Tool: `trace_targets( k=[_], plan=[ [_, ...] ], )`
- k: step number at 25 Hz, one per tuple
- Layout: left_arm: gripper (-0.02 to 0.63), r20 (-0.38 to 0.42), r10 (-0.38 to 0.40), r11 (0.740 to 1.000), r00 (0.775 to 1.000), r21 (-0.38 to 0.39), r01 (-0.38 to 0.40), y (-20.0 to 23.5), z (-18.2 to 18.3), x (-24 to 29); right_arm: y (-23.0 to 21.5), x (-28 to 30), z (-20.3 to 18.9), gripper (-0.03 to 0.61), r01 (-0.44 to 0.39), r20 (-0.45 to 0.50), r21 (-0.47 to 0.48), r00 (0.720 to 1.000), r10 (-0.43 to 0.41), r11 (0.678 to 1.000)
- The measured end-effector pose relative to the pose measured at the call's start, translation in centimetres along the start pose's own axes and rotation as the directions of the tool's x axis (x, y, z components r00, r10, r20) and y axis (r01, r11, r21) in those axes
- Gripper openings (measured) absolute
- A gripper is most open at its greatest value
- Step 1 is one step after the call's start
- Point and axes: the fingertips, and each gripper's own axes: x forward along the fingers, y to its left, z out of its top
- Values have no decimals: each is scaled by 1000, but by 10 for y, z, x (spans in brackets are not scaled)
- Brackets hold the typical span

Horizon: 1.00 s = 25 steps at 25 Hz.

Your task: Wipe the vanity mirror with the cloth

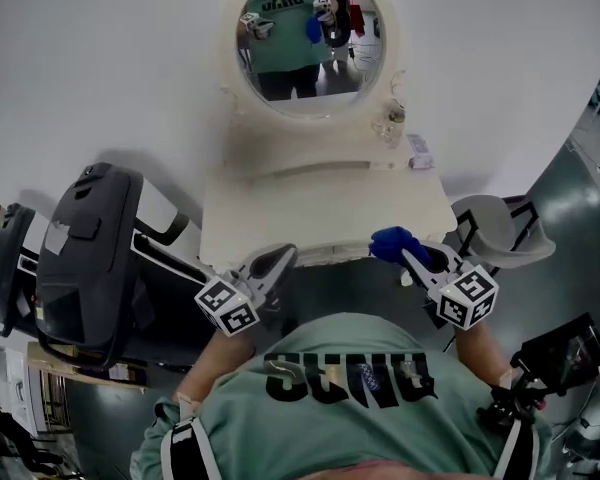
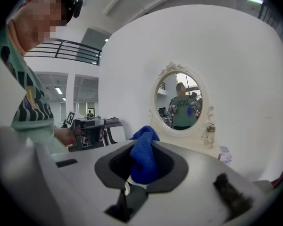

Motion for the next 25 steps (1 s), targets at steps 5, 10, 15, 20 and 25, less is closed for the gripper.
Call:
trace_targets(
  k=[5,10,15,20,25],
  plan=[
    [9,-6,-45,997,999,67,45,93,62,-11,-2,101,50,57,20,12,6,1000,-21,1000],
    [9,-12,-51,997,999,64,51,175,93,-23,-7,185,83,57,38,16,-6,999,-37,999],
    [9,-8,-40,999,999,25,41,214,93,-14,-26,220,85,57,34,-15,-7,999,-34,999],
    [9,-32,12,1000,999,13,-12,242,80,16,-73,244,81,57,-3,-21,24,1000,3,1000],
    [9,17,132,991,991,35,-132,256,84,65,-136,265,86,58,-123,-9,-10,992,123,992]
  ],
)
